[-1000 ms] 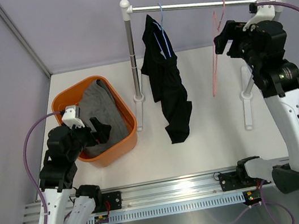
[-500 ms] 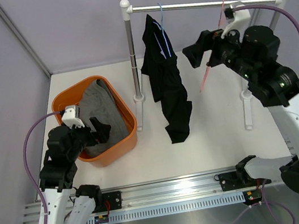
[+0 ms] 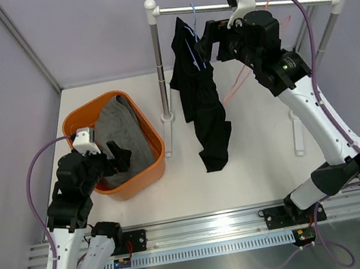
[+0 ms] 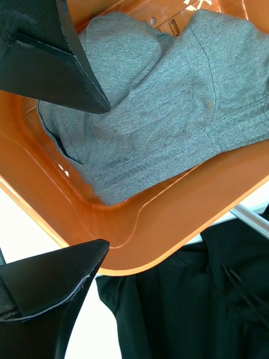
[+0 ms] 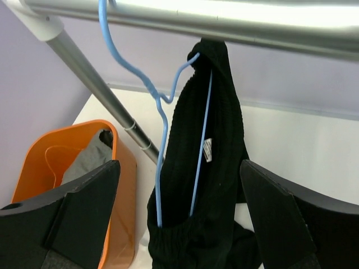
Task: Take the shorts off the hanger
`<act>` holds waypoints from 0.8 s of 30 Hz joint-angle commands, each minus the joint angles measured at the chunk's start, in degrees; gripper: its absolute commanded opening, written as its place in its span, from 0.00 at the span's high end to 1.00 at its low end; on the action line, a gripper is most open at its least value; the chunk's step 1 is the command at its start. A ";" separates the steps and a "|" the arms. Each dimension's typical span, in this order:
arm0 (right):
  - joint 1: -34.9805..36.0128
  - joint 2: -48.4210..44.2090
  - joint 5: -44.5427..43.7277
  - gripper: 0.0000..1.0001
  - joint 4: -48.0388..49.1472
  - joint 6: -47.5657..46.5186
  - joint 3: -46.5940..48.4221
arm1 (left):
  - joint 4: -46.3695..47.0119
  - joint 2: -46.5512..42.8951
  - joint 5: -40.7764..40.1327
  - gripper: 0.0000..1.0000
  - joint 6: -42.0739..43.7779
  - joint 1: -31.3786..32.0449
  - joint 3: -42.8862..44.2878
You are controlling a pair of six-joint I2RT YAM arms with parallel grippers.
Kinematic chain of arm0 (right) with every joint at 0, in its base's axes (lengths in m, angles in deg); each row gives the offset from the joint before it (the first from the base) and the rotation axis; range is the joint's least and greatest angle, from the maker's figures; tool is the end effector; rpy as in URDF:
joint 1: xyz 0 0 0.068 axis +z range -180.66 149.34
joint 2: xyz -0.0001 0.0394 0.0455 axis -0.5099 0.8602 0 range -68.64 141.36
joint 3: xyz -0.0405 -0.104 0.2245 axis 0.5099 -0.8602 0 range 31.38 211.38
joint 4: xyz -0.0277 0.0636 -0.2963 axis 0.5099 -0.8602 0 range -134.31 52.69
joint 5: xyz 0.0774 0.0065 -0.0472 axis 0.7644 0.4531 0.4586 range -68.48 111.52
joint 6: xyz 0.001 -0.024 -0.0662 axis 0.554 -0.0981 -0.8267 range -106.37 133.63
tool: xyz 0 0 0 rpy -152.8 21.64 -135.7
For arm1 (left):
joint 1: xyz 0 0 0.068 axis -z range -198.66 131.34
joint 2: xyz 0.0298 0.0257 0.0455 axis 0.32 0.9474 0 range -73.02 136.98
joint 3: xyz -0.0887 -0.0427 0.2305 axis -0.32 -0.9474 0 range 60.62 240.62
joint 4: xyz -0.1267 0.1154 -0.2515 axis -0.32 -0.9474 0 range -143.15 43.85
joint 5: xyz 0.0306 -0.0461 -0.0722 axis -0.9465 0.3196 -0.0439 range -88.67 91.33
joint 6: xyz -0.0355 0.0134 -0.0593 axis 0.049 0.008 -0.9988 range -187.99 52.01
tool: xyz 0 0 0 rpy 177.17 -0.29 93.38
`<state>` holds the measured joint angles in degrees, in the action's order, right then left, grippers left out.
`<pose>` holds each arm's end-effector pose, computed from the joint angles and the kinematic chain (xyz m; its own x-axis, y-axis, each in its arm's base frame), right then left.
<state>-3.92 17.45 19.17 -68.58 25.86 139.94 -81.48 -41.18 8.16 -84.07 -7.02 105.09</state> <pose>0.3394 0.1684 0.5003 -0.2210 0.1256 -0.9671 -0.3750 0.9045 0.2032 0.2009 -0.0484 0.3121 -0.4483 -0.1884 -0.8738 0.1911 0.9347 -0.2996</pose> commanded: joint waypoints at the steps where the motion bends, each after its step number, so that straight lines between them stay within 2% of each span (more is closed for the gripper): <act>1: 0.77 1.19 -2.31 0.09 7.53 -0.36 2.37 | 0.97 -0.90 -0.77 0.01 0.08 0.40 -0.26; 3: 0.94 2.42 -2.22 0.15 9.81 -0.45 2.02 | 1.05 -0.90 -0.77 0.01 0.08 0.40 -0.26; 4: 0.94 2.68 -2.22 0.22 10.60 -0.36 1.84 | 0.97 -0.90 -0.68 0.01 0.17 0.49 -0.26; 8: 1.99 4.61 -4.85 0.33 14.03 -1.07 1.57 | 1.05 -0.99 -0.50 0.01 0.08 0.58 -0.43; 16: 4.98 9.01 -11.26 0.38 14.30 -4.14 5.88 | 1.05 -0.99 -0.42 0.01 0.17 0.93 -0.43; 21: 7.35 10.07 -18.46 0.48 17.81 -7.74 5.27 | 1.14 -0.90 -0.41 0.01 0.17 1.10 -0.61; 24: 7.62 10.95 -20.49 0.51 18.70 -8.88 5.44 | 1.14 -0.99 -0.33 0.01 0.17 1.11 -0.52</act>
<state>3.06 27.90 4.48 -54.66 19.87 142.91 -82.51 -41.57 8.14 -84.07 -6.21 105.00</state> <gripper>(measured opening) 0.499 0.988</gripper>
